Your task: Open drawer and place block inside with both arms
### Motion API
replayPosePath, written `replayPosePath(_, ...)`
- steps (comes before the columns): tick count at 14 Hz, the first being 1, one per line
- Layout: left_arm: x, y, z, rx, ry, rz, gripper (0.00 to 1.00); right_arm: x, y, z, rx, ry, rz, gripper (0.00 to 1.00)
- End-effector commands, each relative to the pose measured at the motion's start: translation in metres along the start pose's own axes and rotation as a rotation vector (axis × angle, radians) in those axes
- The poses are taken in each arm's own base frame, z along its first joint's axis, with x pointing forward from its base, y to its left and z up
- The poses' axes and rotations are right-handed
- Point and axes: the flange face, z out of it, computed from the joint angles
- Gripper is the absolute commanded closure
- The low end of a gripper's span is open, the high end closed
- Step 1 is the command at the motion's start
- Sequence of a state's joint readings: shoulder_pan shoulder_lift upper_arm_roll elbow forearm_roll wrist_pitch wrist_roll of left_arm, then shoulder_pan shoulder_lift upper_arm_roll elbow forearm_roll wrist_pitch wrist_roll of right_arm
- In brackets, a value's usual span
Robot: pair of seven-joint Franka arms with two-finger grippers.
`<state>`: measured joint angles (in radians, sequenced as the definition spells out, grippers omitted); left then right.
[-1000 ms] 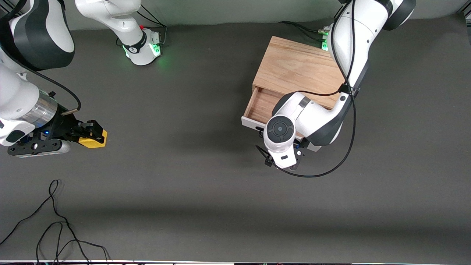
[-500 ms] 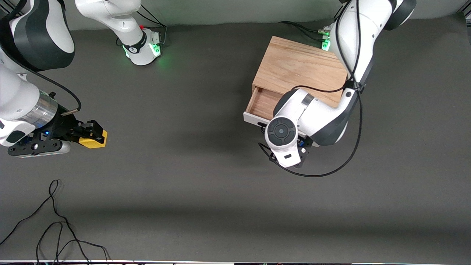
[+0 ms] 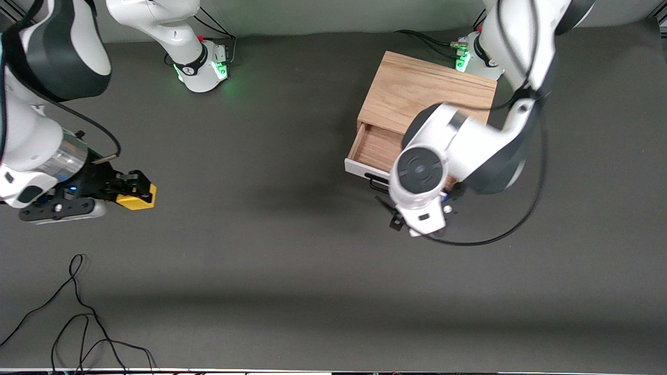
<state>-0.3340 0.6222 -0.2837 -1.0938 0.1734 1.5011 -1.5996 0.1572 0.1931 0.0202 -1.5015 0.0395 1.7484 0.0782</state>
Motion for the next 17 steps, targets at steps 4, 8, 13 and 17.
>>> replayPosePath(4,0.116,-0.132,-0.123,-0.008,-0.025,0.353,0.0,0.014,-0.097,0.013,0.008,-0.002,0.088,1.0)
replayPosePath(8,0.191,-0.196,-0.137,-0.045,-0.046,0.597,0.0,0.011,-0.131,0.029,0.001,-0.021,0.188,1.0)
replayPosePath(13,0.242,-0.241,-0.132,-0.088,0.004,0.799,0.0,0.003,-0.209,0.05,-0.002,-0.035,0.282,1.0)
replayPosePath(17,0.259,-0.253,-0.136,-0.161,0.08,0.897,0.0,-0.004,-0.313,0.085,0.014,-0.025,0.4,1.0)
